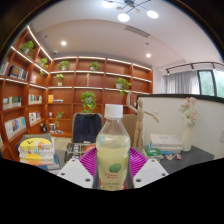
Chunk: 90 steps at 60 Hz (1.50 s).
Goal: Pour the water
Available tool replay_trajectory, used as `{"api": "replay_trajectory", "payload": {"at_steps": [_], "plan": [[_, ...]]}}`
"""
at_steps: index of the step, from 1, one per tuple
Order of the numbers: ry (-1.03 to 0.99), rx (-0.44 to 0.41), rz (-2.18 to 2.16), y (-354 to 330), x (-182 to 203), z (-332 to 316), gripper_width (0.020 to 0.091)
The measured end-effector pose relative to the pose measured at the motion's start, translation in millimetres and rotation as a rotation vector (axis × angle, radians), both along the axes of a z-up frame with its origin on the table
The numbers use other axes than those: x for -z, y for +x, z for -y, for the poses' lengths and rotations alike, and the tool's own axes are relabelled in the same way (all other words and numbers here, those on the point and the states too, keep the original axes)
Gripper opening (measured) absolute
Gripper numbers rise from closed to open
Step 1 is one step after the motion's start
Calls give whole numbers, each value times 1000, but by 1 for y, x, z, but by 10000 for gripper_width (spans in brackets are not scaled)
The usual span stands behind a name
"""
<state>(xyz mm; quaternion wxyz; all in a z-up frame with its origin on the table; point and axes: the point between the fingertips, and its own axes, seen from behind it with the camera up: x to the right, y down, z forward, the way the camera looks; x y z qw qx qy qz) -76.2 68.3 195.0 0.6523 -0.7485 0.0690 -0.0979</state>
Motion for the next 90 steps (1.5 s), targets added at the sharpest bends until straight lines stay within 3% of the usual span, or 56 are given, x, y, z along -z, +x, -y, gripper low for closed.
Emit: {"api": "replay_trajectory", "payload": {"at_steps": [10,20,31,42,44,47,49,54,66,90], "plan": [[-58,20,8,31,49,-14,399],[-80,-23,-35,29,88,-24,405],[-30,-26,-72,32,86,-22,402],[-73,-25,-46,29,93,-17,515],[-123,-28,-51,28,104,-14,578],[-159,-41,-34,25,112,-7,734],[-157,-50,-23,22,111,-1,787],[-153,-71,-26,12,106,17,821],[-119,-118,-72,-11,78,94,820],[-9,-101,-101,-12,14,230,807]]}}
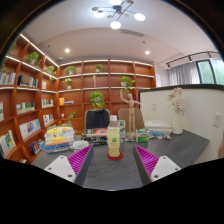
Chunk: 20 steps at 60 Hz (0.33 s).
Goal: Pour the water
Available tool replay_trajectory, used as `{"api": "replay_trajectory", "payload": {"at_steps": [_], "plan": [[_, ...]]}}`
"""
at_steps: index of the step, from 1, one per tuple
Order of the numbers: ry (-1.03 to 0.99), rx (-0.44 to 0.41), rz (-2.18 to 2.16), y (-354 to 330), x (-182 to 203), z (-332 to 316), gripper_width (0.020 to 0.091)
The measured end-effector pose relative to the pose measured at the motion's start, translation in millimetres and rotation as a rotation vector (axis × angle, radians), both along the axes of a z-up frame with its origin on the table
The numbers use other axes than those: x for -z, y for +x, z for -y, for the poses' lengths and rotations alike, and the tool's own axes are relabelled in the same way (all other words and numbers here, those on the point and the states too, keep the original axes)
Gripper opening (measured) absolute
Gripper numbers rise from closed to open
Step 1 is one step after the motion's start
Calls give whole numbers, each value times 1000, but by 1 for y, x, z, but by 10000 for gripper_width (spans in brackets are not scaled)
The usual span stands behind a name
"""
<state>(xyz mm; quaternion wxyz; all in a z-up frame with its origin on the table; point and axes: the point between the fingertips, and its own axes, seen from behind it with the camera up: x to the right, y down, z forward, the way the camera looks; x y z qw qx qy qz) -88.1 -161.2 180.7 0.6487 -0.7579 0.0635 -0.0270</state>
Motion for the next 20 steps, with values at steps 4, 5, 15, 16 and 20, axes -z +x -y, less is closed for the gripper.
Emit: {"api": "replay_trajectory", "payload": {"at_steps": [4,5,15,16,20], "plan": [[6,-1,4,-1,-5,8,806],[7,-1,6,-1,-6,10,805],[29,-22,31,-5,-14,25,807],[33,-22,29,-5,-16,24,808],[38,-23,20,-7,-16,23,805]]}}
